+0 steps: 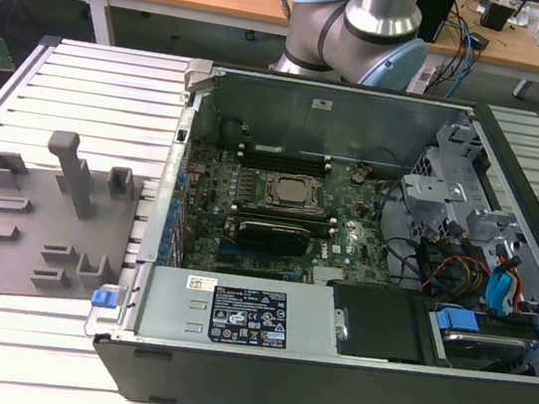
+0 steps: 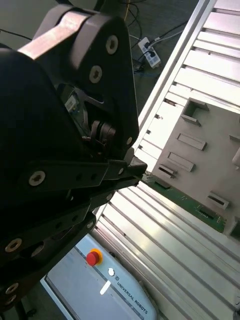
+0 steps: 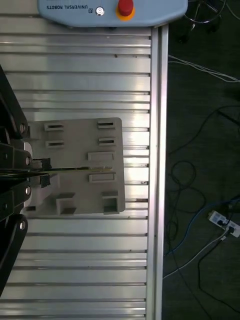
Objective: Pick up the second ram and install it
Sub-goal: 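Pick up the second ram and move it above second insertion slot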
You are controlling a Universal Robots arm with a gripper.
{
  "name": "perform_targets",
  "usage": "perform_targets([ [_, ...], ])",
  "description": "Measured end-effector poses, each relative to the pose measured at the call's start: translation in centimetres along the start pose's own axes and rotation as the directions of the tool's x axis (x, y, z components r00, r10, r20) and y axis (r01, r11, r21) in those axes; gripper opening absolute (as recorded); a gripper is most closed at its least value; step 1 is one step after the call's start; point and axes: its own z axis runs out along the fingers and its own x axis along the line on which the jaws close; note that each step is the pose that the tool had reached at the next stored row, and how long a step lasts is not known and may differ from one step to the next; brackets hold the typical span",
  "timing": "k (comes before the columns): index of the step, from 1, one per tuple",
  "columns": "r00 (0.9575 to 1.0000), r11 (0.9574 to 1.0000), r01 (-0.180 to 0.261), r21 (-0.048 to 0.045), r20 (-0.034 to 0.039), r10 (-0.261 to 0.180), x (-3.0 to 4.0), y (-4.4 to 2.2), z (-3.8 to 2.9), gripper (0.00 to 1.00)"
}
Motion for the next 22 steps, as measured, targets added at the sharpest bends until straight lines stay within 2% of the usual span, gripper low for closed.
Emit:
perform_targets([
  [3,1.0,1.0,0.0,0.0001,0.0008,0.0,-0.05,0.01,-0.51,0.14],
  [5,1.0,1.0,0.0,0.0001,0.0018,0.0,-0.1,0.04,-1.16,0.14],
  [7,1.0,1.0,0.0,0.0,0.0061,0.0,-0.12,0.05,-1.27,0.14],
  [10,1.0,1.0,0.0,0.0001,0.0069,0.0,-0.11,0.04,-1.26,0.14],
  [11,1.0,1.0,0.0,0.0001,0.0072,0.0,-0.1,-0.17,-1.27,0.14],
  [13,1.0,1.0,0.0,-0.0016,0.0073,0.0,-0.09,-1.95,-1.31,0.14],
  [16,1.0,1.0,0.0,-0.0046,0.0073,0.0,-0.1,-5.45,-1.37,0.14],
  [17,1.0,1.0,0.0,-0.0061,0.0074,0.0,-0.22,-6.91,-1.35,0.14],
  [18,1.0,1.0,0.0,-0.0077,0.0073,0.0,-0.29,-7.88,-1.26,0.14],
  [19,1.0,1.0,0.0,-0.0094,0.0068,0.0,-0.32,-8.69,-0.89,0.14],
  [22,1.0,0.9999,0.0,-0.0121,0.0064,0.0,-0.32,-9.81,-0.17,0.14],
])
